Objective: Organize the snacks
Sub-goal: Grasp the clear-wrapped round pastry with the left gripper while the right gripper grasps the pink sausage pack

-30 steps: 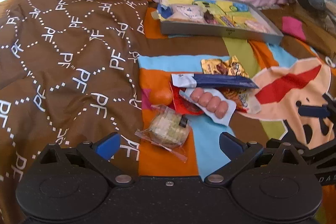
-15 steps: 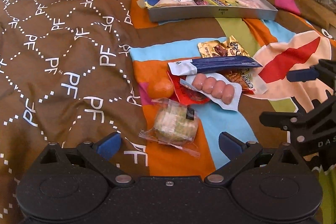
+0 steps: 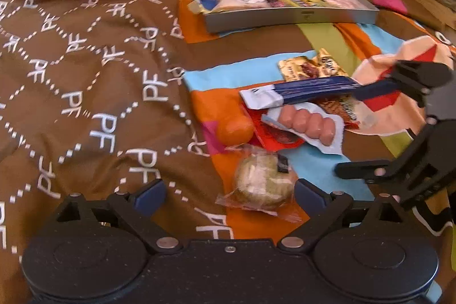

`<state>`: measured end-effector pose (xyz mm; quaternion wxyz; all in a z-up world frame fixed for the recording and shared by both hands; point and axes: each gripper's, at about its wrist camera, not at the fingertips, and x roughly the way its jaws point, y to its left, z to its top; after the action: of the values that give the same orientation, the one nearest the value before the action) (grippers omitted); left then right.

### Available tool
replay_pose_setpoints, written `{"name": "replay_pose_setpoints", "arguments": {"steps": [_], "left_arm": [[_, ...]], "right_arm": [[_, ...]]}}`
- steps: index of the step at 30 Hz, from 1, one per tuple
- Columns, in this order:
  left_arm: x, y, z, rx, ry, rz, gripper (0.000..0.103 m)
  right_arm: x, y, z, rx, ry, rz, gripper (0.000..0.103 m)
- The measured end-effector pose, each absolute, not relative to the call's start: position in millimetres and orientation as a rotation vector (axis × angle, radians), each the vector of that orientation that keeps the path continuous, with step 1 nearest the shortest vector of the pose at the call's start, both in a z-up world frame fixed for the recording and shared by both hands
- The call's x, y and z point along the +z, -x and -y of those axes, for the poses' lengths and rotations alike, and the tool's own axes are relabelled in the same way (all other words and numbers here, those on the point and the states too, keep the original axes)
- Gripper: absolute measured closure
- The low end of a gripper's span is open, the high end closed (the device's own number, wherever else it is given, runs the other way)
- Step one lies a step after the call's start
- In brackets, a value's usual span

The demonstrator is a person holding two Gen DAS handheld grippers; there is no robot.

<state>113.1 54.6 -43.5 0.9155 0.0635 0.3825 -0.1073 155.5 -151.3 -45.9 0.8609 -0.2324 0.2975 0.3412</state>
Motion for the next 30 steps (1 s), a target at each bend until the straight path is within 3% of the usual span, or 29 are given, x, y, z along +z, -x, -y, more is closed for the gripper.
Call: {"name": "replay_pose_setpoints", "arguments": {"steps": [12,19,26,30], "left_arm": [[-52.4,-105.8,-34.3,-0.324,-0.265,-0.783,0.009],[-52.3,-110.5,-35.8,-0.319,-0.252,-0.794,0.018],[-51.3,-116.1,-31.4,-0.331,-0.245,-0.804,0.033],[-50.0,-120.6,-26.4,-0.341,-0.236,-0.814,0.034]], "right_arm": [[-53.0,-181.6,151.4,0.858,0.489,-0.643,0.016],[-52.3,-173.5,152.2,0.86,0.495,-0.638,0.035],[-49.1,-158.7,167.5,0.82,0.461,-0.659,0.035],[-40.8,-144.3,180.5,0.76,0.448,-0.686,0.036]]}}
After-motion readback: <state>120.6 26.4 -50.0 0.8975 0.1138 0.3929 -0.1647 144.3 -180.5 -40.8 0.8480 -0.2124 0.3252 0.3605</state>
